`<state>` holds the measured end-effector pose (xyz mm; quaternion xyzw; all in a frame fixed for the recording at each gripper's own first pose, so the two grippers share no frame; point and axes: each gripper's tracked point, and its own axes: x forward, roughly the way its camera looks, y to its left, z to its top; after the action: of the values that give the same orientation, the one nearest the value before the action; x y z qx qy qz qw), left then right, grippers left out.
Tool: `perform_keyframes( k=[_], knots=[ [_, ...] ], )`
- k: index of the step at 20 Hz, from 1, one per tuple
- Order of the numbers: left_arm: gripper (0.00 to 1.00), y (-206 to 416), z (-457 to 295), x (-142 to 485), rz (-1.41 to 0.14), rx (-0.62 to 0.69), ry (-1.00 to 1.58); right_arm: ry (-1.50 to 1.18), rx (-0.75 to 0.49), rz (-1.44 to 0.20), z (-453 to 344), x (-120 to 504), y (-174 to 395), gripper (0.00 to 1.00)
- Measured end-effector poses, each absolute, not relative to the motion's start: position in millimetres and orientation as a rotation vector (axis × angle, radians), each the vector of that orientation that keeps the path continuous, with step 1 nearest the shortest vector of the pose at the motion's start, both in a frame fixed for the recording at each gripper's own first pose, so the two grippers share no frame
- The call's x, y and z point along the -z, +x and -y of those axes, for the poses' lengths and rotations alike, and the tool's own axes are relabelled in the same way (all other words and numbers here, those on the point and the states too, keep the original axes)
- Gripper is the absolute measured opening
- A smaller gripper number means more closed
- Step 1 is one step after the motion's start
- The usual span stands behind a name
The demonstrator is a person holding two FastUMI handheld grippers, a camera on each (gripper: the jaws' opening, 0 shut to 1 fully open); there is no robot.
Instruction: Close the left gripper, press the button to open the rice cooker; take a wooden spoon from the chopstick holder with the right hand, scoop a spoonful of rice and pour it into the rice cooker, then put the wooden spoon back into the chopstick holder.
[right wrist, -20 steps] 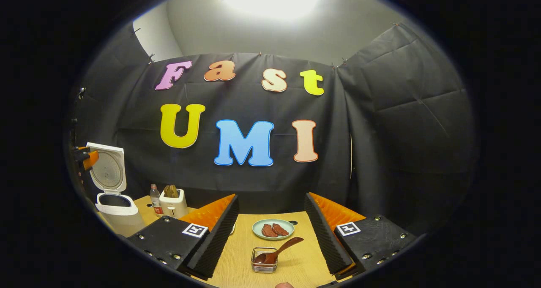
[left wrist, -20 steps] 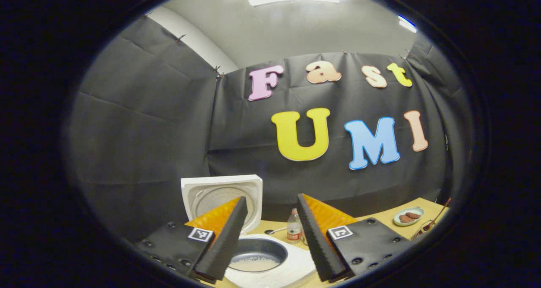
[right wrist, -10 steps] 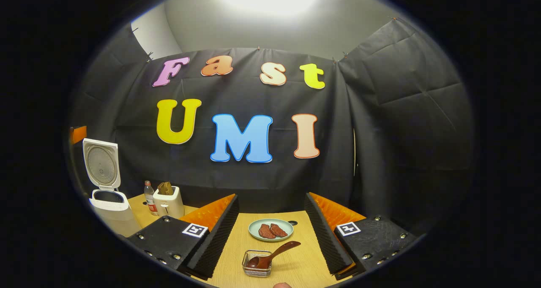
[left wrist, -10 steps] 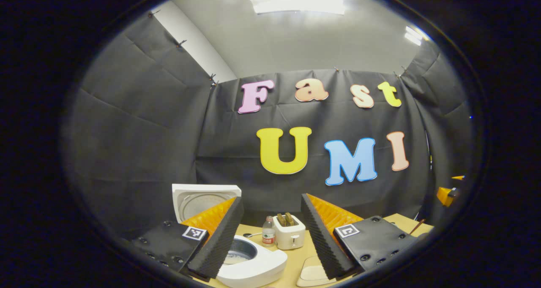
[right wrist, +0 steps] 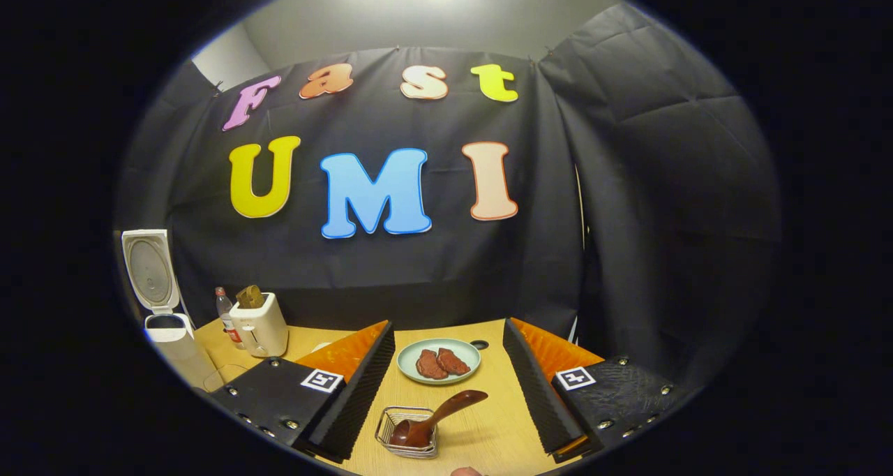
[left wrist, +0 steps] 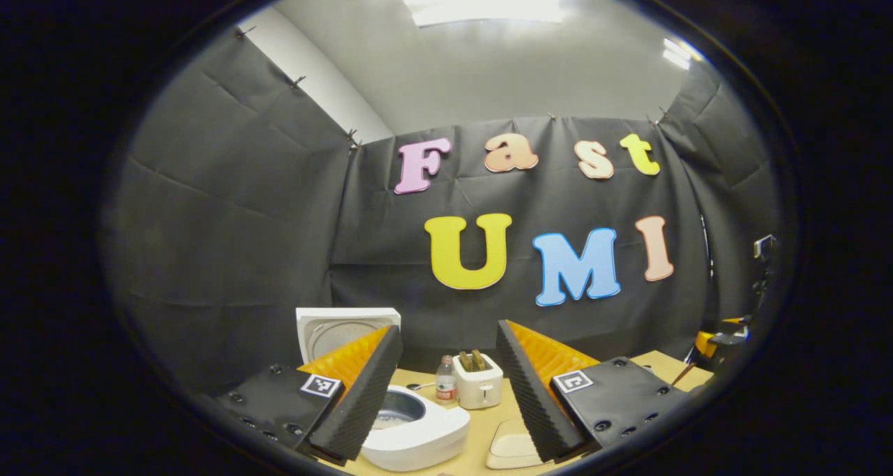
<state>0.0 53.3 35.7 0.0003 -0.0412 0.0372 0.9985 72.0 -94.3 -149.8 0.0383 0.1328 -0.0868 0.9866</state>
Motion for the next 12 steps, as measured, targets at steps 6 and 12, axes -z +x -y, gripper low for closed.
perform_keyframes(
  k=[6,12],
  knots=[
    [0.95,-9,-57,-35,0.062,-0.102,0.037,0.132,0.198,-0.410,105,212,81,0.95],
    [0.95,-20,-62,-35,0.050,-0.124,0.060,0.219,0.189,-0.565,100,269,75,0.95]
  ],
)
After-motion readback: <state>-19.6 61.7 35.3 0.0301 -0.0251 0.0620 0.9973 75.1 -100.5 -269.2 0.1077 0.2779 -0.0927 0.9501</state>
